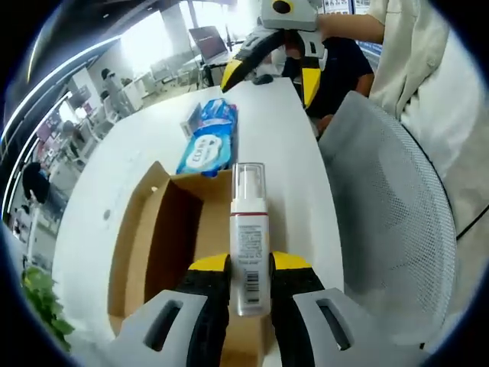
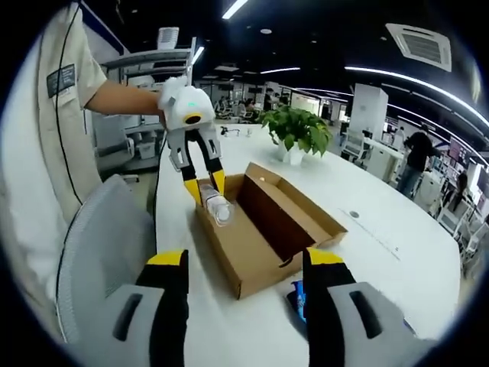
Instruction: Operate the shoe box by opening the lid, removing the specified soft item, and placing it in the target area until the item is outside and the box remains undamaged.
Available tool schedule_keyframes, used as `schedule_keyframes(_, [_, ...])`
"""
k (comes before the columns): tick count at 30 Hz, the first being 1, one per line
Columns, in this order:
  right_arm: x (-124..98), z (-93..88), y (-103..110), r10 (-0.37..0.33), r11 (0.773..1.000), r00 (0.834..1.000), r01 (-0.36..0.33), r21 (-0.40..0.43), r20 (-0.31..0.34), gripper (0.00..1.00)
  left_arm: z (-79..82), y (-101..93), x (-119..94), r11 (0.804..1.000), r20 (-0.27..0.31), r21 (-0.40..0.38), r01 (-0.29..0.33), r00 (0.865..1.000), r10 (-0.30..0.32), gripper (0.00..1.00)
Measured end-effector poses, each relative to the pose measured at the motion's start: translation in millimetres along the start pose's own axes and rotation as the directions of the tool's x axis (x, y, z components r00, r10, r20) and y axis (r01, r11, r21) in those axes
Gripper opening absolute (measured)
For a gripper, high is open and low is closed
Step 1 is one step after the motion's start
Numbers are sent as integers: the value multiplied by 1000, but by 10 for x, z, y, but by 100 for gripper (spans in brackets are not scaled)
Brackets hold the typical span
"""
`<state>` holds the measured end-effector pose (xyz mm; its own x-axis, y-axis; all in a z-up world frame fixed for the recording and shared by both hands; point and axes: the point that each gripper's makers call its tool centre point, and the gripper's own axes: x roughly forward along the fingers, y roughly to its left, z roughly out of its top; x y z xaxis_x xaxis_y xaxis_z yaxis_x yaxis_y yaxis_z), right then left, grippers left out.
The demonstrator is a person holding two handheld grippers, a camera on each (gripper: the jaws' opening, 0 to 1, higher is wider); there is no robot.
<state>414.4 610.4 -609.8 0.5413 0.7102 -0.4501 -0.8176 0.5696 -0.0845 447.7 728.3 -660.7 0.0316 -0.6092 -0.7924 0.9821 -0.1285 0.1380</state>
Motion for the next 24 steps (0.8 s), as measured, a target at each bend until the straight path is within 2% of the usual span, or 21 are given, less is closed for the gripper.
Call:
schedule_keyframes(19, [234,158,220,92,994,996,-90,-61,23,37,367,-175,45,997,79,69,20,997,-25,17])
schedule_keyframes(24, [249,148,265,107,992,994,-106,-70,21,25,467,-231,66,997,114,72,29,993,-37,17])
